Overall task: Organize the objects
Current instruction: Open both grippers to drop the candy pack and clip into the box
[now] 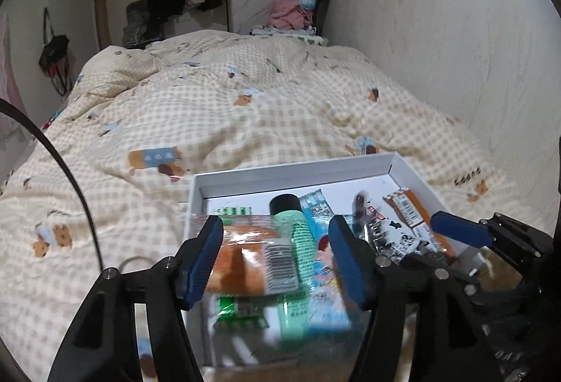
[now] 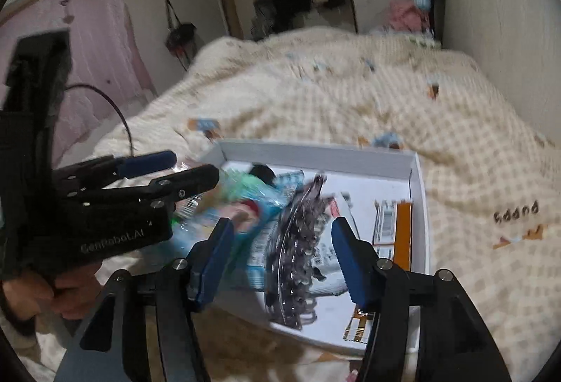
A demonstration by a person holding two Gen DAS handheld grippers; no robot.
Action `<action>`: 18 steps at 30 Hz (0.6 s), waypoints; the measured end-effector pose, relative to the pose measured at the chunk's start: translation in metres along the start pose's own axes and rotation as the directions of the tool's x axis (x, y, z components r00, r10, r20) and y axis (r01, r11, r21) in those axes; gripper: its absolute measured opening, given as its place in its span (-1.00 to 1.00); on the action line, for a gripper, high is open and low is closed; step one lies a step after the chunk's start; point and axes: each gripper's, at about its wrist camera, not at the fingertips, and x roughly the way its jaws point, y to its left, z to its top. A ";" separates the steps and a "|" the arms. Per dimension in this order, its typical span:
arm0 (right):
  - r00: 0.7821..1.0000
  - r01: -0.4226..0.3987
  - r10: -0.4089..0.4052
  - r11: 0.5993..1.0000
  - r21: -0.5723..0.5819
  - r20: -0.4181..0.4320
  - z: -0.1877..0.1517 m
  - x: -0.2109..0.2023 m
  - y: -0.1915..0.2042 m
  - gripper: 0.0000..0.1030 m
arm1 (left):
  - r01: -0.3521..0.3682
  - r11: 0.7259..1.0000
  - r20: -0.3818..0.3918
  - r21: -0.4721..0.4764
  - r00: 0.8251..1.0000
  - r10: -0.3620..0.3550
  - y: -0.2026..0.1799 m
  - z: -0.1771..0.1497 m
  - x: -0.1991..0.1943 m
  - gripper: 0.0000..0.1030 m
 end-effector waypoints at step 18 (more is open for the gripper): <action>0.997 -0.071 0.069 0.997 -0.043 -0.046 -0.020 -0.097 0.008 0.16 | 0.071 0.997 0.039 -0.018 0.997 -0.070 0.040 -0.064 -0.118 0.48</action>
